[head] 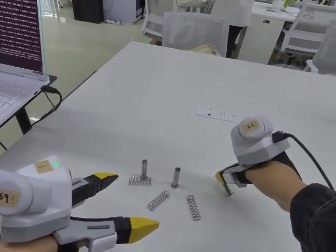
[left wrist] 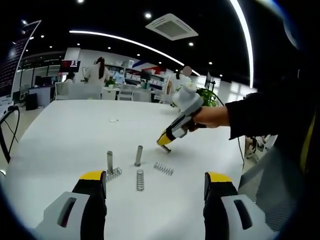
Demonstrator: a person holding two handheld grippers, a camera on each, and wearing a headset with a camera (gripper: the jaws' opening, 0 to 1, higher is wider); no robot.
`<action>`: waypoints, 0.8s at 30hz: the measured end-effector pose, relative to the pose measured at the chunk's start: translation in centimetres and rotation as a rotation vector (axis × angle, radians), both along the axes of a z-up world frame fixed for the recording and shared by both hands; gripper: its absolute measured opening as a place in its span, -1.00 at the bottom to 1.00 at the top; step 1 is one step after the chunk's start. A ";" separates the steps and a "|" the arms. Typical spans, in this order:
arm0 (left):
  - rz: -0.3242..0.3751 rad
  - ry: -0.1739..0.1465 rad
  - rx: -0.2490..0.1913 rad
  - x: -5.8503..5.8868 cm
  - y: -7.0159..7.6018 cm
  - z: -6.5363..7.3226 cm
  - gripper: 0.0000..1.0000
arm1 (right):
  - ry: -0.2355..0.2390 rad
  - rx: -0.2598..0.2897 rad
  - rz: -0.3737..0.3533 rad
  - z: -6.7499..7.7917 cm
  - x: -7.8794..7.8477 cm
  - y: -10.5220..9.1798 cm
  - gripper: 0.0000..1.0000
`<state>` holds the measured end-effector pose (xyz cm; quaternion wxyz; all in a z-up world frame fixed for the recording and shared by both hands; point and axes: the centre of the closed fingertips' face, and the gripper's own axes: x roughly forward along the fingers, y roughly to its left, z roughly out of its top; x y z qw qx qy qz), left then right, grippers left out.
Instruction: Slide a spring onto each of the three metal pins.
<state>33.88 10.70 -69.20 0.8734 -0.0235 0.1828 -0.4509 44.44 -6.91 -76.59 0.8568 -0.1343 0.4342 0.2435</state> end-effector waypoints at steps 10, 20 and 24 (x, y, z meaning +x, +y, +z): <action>-0.010 -0.006 0.008 -0.2 -0.2 0.1 0.55 | -0.022 0.032 -0.022 0.9 -0.8 -0.4 -0.88; -0.020 -0.008 0.017 -0.4 -0.3 0.2 0.54 | -0.044 0.055 -0.048 1.4 -1.7 -1.0 -0.88; -0.024 -0.009 0.019 -0.4 -0.4 0.1 0.54 | -0.050 0.065 -0.059 1.6 -2.2 -1.2 -0.88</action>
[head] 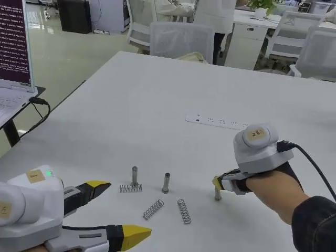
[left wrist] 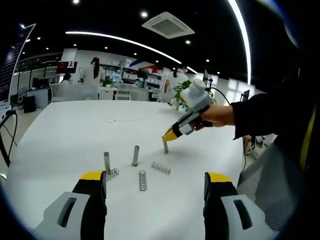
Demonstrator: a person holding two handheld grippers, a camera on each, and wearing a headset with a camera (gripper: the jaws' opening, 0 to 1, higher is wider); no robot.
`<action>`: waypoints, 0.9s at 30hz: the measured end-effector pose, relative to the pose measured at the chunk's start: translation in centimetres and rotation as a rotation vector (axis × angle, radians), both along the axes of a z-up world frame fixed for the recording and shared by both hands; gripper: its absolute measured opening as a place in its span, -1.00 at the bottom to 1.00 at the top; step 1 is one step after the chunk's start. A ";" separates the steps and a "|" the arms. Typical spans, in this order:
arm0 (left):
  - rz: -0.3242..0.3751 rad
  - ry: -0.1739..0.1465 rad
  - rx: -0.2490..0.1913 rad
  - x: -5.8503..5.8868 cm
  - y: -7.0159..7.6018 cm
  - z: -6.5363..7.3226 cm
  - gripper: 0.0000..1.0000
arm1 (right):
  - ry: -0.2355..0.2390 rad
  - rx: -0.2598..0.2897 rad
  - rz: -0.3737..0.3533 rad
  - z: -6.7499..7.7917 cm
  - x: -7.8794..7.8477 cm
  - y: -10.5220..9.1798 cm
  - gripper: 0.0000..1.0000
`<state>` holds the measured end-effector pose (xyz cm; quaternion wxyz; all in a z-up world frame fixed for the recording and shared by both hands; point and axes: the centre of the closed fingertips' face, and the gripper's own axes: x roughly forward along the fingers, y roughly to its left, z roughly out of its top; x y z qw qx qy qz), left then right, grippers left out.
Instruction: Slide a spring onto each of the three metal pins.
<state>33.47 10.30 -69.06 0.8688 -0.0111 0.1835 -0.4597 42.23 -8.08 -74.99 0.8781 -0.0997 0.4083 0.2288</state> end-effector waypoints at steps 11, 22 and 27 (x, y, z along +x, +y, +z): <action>-0.010 -0.003 0.003 -0.1 -0.1 0.0 0.54 | -0.009 0.016 -0.023 0.1 -0.8 -0.4 -0.88; -0.011 -0.004 0.003 -0.1 -0.1 0.0 0.54 | -0.013 0.015 -0.029 0.1 -1.1 -0.5 -0.88; -0.011 -0.005 0.004 0.0 -0.1 0.0 0.53 | -0.013 0.007 -0.028 0.1 -1.1 -0.7 -0.88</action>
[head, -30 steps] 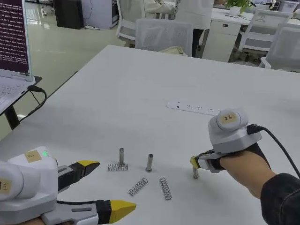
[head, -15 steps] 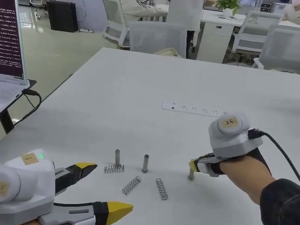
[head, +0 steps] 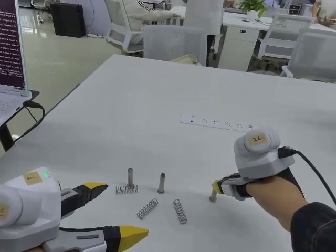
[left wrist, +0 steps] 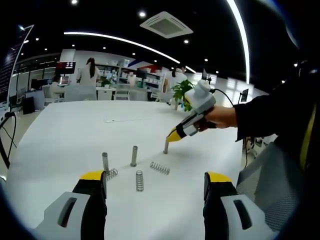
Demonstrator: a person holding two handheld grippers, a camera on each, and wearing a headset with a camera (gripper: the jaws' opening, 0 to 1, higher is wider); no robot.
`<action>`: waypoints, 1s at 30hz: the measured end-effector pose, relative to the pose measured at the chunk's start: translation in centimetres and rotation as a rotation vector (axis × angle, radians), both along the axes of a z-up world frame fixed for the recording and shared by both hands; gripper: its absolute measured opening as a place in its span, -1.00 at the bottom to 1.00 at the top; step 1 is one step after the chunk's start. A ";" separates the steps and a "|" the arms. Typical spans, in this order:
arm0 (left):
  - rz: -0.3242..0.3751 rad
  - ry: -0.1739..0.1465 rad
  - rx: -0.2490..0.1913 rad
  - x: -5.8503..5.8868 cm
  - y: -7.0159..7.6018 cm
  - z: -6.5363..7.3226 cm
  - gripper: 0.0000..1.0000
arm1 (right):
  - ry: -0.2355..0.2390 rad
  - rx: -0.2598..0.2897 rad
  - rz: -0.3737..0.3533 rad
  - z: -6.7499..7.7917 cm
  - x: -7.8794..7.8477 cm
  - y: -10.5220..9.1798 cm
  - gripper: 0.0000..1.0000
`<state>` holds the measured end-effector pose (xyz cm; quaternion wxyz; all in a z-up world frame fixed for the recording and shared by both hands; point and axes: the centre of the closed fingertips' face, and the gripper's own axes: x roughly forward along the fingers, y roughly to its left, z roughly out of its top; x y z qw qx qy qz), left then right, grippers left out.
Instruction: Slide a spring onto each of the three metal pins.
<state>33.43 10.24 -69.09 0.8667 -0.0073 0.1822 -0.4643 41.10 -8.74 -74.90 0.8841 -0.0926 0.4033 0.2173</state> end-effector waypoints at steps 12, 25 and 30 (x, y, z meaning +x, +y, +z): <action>-0.005 0.000 0.002 -0.1 -0.1 0.0 0.53 | -0.004 -0.008 0.003 -0.1 -0.3 -0.1 -0.87; -0.008 0.002 0.004 -0.1 -0.2 -0.1 0.53 | -0.018 -0.004 -0.003 0.1 -0.4 -0.4 -0.78; -0.010 0.003 0.005 -0.2 -0.2 -0.1 0.53 | -0.027 0.006 -0.010 0.2 -0.4 -0.5 -0.73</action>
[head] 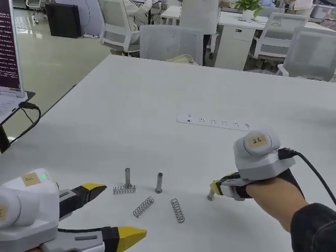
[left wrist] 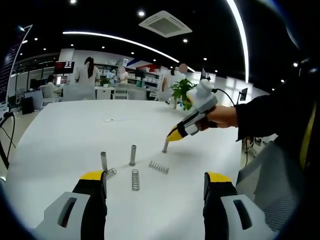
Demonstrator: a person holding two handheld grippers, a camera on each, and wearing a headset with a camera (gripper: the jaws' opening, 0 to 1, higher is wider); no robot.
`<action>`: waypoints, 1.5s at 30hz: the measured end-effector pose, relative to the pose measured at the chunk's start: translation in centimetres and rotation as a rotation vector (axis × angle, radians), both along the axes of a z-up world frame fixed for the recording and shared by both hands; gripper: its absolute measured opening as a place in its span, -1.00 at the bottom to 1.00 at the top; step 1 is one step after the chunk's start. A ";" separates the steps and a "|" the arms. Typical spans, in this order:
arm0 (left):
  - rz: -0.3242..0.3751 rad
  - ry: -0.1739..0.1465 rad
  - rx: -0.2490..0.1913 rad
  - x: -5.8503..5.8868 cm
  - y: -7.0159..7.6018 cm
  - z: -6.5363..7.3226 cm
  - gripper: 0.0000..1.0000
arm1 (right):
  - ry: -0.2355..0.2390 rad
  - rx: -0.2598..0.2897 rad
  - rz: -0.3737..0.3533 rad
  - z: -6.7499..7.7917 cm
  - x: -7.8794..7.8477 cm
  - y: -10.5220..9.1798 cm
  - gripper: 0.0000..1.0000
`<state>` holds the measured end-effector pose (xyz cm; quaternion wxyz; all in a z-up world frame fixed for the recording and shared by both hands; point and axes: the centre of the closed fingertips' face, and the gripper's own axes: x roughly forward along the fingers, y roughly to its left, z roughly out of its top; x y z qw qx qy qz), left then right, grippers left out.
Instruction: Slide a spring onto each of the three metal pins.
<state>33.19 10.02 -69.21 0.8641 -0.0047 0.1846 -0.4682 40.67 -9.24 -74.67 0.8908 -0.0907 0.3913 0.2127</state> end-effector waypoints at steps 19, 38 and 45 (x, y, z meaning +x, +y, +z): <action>-0.009 0.003 0.002 0.2 -0.1 -0.1 0.53 | -0.063 0.014 -0.009 2.2 -0.3 -0.1 -0.66; -0.003 -0.004 0.043 1.8 1.4 -0.7 0.50 | -0.181 0.046 0.002 4.2 -1.1 -0.5 -0.25; -0.001 -0.003 0.057 2.7 1.9 -1.1 0.49 | -0.244 0.088 0.003 5.2 -1.5 -0.3 0.01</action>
